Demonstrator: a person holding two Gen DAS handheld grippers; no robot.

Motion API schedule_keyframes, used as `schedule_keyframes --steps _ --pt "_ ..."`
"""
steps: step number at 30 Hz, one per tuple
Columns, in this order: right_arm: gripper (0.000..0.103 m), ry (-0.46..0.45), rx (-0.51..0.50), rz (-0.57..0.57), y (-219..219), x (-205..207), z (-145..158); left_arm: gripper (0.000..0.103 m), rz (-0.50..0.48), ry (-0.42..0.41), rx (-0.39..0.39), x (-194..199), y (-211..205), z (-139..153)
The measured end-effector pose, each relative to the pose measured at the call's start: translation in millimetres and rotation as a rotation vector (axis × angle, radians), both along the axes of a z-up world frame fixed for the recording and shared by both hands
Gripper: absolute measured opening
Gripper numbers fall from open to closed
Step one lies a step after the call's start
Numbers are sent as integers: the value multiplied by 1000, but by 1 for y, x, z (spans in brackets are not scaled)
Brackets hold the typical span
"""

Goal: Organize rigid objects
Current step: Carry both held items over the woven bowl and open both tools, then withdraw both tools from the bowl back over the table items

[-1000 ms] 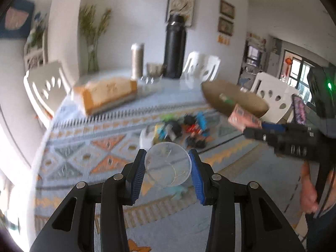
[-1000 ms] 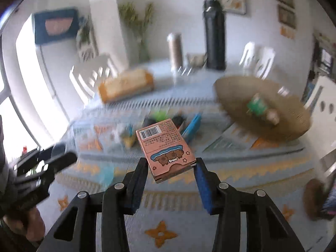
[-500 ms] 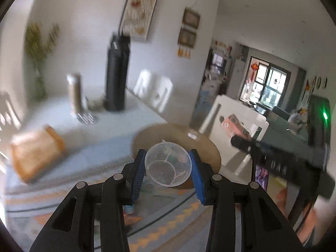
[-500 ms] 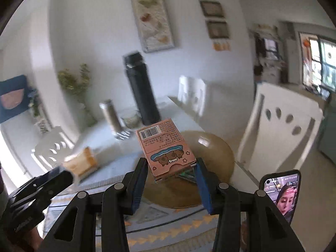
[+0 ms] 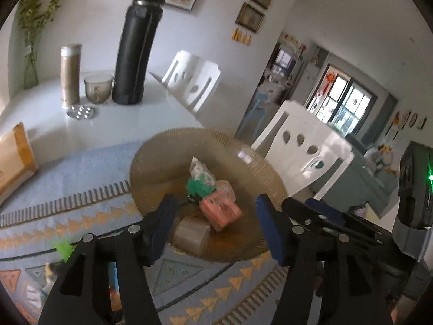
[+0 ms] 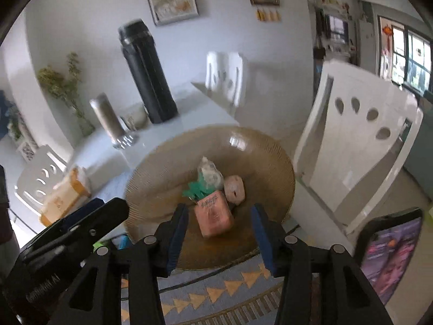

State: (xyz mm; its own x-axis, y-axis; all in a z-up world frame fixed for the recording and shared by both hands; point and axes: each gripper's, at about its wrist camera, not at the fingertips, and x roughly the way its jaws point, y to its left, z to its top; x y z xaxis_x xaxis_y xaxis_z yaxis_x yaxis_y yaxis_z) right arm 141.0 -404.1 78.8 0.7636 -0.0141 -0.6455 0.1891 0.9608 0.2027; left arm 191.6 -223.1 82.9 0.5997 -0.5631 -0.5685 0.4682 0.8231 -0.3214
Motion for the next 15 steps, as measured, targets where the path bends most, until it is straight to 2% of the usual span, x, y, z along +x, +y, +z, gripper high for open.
schedule_keyframes --steps 1,2,5,9,10,11,12,15 --pt "52 -23 -5 9 3 -5 3 59 7 -19 6 -8 6 5" --pt "66 -62 -23 20 9 -17 12 61 17 -48 16 -18 16 13" --pt "83 -124 -57 53 29 -37 28 65 55 -126 42 -53 48 34" --pt "84 -170 -56 191 68 -66 38 66 146 -189 68 -104 98 55" --pt "84 -186 -50 255 85 -76 40 72 177 -198 86 -116 111 58" --pt "85 -199 -40 305 96 -83 40 82 216 -211 108 -130 123 59" --pt "89 -211 -21 374 110 -92 38 87 253 -222 124 -142 135 59" --pt "96 -217 6 472 144 -107 21 90 323 -245 144 -179 168 42"
